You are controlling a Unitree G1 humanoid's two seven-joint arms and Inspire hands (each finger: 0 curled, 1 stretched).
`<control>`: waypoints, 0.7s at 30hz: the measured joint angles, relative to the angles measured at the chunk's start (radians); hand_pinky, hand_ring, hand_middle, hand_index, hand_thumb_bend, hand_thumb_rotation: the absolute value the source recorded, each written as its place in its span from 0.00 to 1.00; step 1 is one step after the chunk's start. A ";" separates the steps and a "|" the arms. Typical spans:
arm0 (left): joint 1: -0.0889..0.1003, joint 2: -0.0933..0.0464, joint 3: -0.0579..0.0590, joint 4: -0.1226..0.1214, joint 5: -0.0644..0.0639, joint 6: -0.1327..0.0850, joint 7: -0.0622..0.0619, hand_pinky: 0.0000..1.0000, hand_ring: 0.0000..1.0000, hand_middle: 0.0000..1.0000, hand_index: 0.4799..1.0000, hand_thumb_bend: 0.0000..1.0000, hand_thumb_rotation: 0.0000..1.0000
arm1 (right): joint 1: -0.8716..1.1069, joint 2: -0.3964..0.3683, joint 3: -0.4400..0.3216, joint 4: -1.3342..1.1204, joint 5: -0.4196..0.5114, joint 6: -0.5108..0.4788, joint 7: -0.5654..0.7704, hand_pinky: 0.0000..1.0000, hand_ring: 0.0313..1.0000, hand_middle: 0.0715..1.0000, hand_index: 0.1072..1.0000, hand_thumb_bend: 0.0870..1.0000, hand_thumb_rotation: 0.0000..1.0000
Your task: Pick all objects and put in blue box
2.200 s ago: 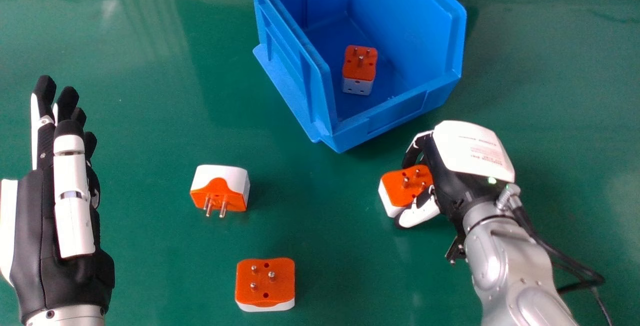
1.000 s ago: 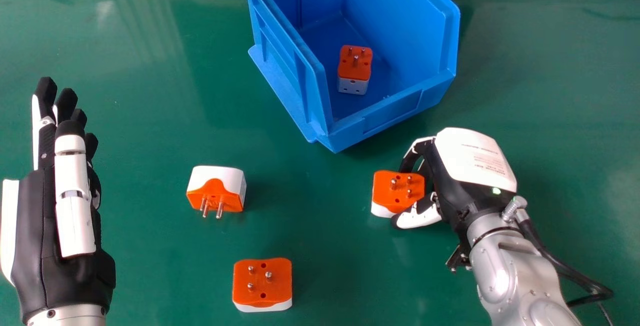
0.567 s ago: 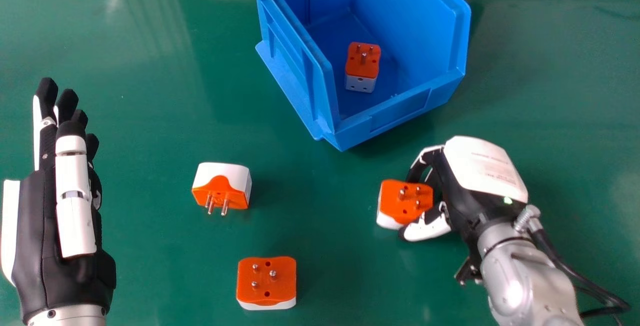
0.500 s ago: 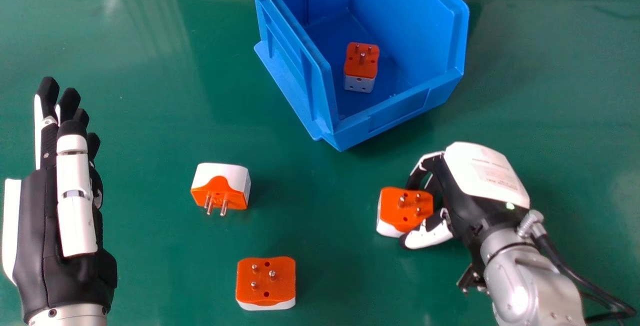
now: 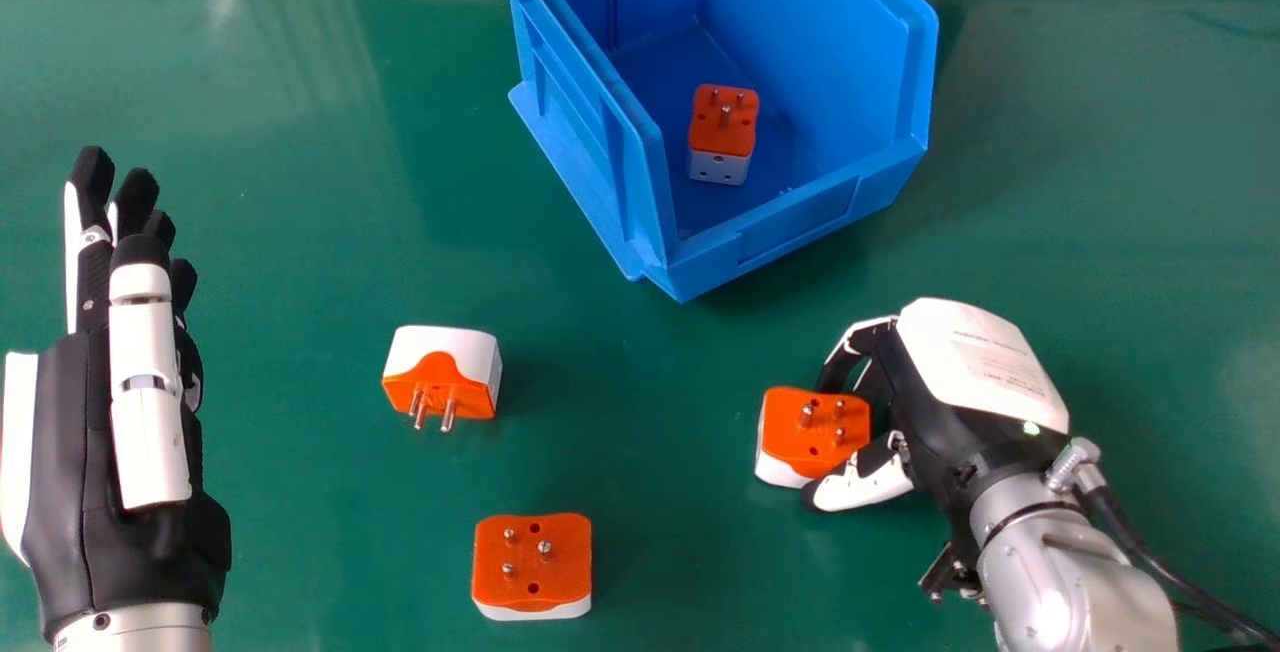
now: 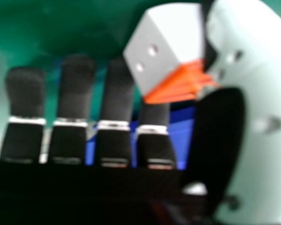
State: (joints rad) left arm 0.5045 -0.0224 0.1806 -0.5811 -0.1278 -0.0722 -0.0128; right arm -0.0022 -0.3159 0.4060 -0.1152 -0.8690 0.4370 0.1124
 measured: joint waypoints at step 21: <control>0.011 0.001 0.001 -0.011 0.008 0.003 -0.005 1.00 1.00 1.00 1.00 0.19 1.00 | 0.115 -0.024 -0.075 -0.198 0.035 -0.005 0.103 0.29 0.40 0.47 0.49 0.44 0.00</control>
State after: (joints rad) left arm 0.5155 -0.0214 0.1820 -0.5922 -0.1200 -0.0693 -0.0176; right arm 0.1125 -0.3395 0.3306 -0.3133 -0.8344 0.4316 0.2152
